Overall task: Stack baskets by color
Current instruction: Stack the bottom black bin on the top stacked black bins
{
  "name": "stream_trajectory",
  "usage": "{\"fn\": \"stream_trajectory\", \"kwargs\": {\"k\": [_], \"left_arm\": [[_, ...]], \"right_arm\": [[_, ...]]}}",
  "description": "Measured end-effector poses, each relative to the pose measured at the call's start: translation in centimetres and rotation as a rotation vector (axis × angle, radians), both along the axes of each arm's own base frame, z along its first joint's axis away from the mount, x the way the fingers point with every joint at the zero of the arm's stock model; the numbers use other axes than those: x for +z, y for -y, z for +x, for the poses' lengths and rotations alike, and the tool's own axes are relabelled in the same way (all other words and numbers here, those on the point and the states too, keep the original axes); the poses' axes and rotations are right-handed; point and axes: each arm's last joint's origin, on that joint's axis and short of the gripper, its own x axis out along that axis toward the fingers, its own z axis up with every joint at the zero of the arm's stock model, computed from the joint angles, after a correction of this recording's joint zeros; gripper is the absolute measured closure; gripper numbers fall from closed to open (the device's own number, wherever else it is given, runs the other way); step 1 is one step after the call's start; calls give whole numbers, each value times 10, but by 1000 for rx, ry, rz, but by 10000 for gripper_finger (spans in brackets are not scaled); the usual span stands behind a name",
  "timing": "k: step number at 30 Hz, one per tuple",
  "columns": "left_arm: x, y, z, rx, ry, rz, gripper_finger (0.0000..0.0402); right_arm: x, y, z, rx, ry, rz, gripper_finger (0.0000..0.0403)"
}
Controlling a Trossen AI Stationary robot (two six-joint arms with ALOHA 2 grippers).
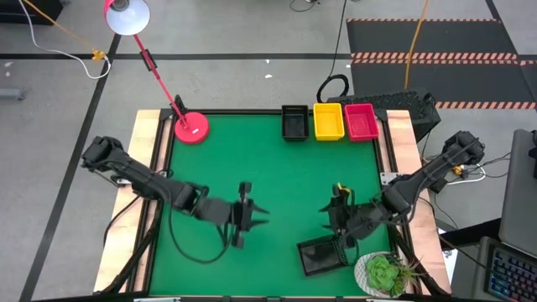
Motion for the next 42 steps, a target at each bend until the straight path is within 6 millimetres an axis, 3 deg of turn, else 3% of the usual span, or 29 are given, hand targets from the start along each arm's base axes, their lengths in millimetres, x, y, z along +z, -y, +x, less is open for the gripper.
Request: {"fn": "stream_trajectory", "kwargs": {"k": [5,11,18,26,31,42], "left_arm": [[-13,36,-5,-48,-2,-5,273],[-31,70,-4,-106,-41,-2,217],[-38,98,19,-212,-184,19,183],[-50,112,67,-270,-249,128,213],[-57,113,92,-284,-240,190,211],[-82,101,125,-320,-252,210,197]], "right_arm": [[0,-5,0,40,-5,39,197],[0,-6,0,51,-7,47,197],[0,-6,-1,60,-15,56,197],[0,-6,-1,60,-16,55,197],[-1,-5,-1,60,-25,49,197],[-1,-5,-2,65,-28,40,197]]}}
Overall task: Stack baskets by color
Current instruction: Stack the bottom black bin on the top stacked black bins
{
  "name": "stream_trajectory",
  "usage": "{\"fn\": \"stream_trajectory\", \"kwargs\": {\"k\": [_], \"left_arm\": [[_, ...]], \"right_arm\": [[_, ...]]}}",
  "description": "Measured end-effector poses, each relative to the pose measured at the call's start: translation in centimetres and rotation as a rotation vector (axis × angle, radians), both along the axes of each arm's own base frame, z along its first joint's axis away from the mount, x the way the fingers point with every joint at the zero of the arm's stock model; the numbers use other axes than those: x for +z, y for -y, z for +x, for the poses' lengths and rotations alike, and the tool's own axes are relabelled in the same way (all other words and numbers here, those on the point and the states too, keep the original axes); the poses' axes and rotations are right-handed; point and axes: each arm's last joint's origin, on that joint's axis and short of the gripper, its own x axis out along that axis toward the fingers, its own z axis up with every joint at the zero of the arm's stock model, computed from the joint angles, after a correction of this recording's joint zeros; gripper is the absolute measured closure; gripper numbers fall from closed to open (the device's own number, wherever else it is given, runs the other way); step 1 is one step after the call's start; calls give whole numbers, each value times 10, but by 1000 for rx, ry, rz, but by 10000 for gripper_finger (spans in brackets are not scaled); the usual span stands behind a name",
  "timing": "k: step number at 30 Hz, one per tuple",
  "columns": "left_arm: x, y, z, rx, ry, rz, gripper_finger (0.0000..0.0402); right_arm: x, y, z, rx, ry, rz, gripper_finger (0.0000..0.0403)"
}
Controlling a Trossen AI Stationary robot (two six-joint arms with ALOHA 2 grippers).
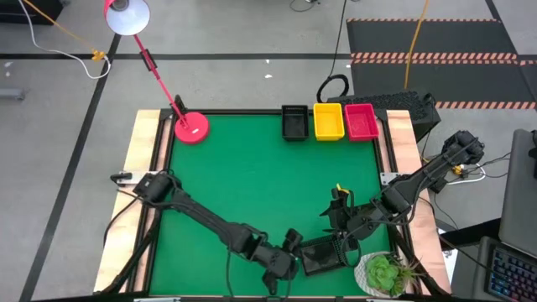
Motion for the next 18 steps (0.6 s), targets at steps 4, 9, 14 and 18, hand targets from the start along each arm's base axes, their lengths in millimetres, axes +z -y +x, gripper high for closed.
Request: {"fn": "stream_trajectory", "kwargs": {"k": [4,9,14,18], "left_arm": [[-13,1,6,-22,4,13,197],[-24,2,9,-60,3,63,197],[-24,0,9,-83,9,102,197],[-32,-4,11,-110,-6,155,201]], "right_arm": [[0,0,0,0,0,0,197],[0,0,0,0,1,0,197],[0,0,0,0,1,-1,197],[0,0,0,0,0,-1,197]]}}
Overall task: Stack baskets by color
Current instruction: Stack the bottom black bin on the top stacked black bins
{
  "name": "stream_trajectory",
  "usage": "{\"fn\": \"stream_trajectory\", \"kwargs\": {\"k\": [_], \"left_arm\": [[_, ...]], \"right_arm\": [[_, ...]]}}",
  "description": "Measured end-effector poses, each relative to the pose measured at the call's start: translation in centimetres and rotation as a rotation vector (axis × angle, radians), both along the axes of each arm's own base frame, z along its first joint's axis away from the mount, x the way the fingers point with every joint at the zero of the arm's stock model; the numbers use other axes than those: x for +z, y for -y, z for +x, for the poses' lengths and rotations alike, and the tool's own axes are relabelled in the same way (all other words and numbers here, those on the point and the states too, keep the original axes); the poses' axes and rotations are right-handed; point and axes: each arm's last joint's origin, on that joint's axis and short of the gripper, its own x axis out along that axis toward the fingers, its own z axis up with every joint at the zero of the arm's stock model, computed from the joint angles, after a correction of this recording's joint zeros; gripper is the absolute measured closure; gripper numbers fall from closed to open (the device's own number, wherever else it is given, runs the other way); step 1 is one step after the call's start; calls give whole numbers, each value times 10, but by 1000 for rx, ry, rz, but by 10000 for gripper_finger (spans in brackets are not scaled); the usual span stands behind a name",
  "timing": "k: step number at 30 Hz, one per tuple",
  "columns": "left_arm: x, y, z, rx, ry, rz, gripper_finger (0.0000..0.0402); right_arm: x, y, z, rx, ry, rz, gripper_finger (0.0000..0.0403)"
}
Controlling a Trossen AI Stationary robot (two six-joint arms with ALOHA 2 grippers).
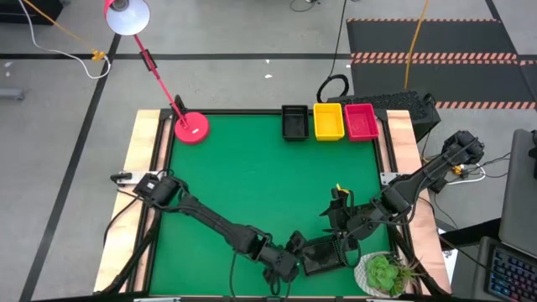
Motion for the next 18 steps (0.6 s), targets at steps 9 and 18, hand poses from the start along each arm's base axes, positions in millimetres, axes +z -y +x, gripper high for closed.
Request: {"fn": "stream_trajectory", "kwargs": {"k": [9,18], "left_arm": [[-20,-5,9,-50,11,71,263],[-24,-14,12,-58,-10,114,359]], "right_arm": [[0,0,0,0,-6,-4,197],[-1,1,-1,-3,-12,-3,197]]}}
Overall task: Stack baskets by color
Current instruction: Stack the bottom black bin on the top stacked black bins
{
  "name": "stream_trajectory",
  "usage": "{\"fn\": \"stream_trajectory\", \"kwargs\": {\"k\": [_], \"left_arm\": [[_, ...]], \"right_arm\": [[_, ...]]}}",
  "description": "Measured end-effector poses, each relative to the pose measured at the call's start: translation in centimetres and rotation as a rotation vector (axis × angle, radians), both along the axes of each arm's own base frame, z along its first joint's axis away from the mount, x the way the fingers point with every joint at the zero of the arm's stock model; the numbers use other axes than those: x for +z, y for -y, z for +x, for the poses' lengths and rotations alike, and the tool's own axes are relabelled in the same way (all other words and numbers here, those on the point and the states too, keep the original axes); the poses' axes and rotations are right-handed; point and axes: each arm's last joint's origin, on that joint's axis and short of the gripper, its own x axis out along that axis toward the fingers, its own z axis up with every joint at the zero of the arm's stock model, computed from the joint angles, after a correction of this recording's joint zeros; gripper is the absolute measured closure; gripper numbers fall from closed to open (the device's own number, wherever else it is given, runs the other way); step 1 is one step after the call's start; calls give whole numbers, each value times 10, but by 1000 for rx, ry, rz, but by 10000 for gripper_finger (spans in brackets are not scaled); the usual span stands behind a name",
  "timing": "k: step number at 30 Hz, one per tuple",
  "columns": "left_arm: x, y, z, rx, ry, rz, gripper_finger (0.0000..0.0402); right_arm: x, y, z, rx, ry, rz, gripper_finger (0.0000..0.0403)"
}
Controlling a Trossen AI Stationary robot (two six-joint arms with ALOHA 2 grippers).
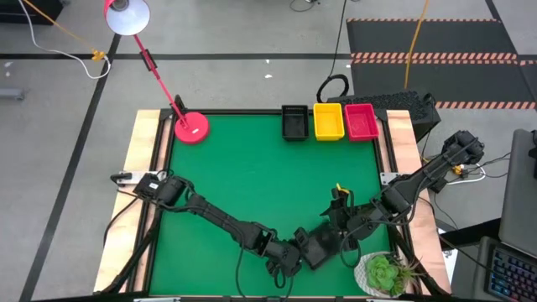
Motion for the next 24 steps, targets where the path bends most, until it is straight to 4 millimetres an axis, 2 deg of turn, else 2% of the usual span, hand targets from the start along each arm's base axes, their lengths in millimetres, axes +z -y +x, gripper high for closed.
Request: {"fn": "stream_trajectory", "kwargs": {"k": [3,9,15,20,24], "left_arm": [[0,1,-1,-13,3,13,389],[5,1,-5,66,1,42,375],[39,-10,-20,250,-7,90,392],[65,-26,-35,397,-21,130,380],[81,-41,-40,488,-13,143,388]], "right_arm": [[0,0,0,-1,0,1,197],[1,-1,1,-5,15,15,197],[3,0,3,-53,50,7,197],[6,0,5,-83,109,-20,197],[11,0,9,-110,196,-60,197]]}}
